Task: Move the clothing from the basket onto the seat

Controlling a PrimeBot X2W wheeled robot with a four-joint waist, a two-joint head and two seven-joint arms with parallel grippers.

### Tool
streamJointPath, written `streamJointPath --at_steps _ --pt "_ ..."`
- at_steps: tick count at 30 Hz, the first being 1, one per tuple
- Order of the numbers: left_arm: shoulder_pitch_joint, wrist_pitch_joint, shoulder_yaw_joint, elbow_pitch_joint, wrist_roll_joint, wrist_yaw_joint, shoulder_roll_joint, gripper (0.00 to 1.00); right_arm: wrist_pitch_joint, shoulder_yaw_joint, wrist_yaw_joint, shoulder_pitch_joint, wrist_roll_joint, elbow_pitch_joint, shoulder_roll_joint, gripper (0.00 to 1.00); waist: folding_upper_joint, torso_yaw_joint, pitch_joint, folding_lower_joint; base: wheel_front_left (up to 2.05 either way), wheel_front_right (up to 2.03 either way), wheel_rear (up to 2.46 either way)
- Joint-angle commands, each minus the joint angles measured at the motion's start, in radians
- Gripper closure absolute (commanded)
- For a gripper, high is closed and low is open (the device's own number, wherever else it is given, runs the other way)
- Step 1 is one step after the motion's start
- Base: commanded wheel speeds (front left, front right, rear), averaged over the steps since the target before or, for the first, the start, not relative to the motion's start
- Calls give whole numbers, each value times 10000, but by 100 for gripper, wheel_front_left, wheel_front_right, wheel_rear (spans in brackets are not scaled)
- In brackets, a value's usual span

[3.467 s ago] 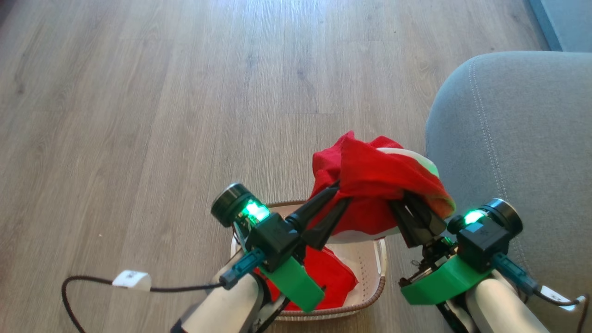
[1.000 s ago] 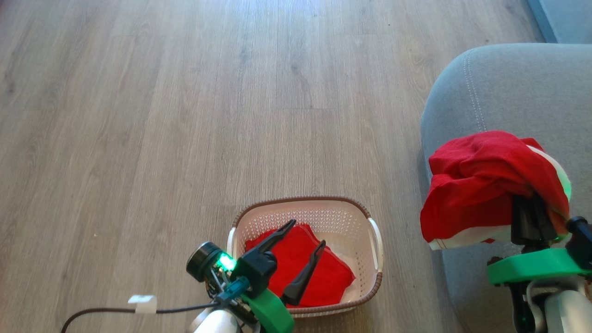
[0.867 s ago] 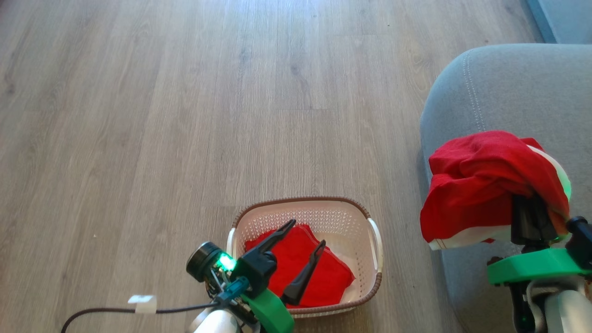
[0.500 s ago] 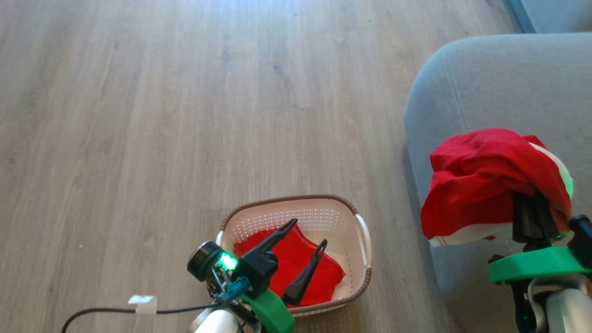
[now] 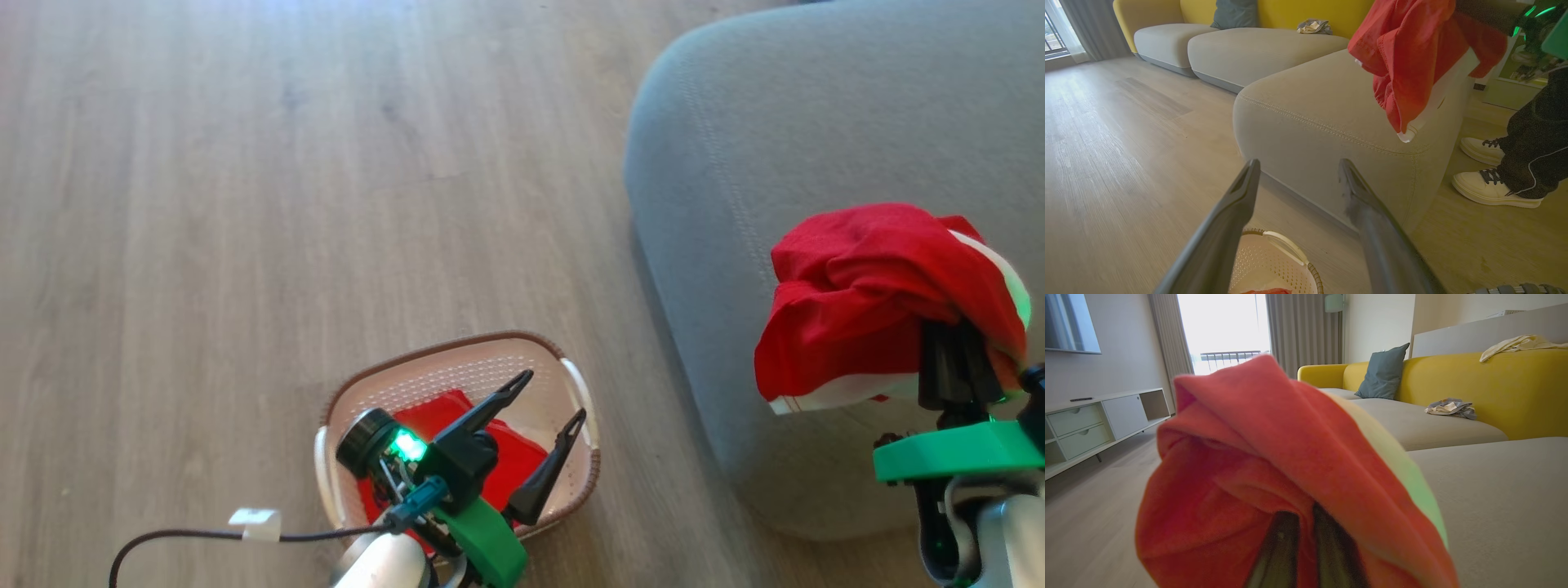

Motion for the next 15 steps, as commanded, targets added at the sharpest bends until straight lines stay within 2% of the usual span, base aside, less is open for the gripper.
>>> streamJointPath --at_steps 1,15 --pt "-457 -49 237 -371 -15 63 -9 0 -23 173 69 -413 -47 -406 -234 100 0 -417 93 0 0 0 0" --pt "-781 -49 -63 -352 111 17 -9 0 -23 8 69 -584 -44 -478 -43 100 0 -2461 494 0 0 0 0"
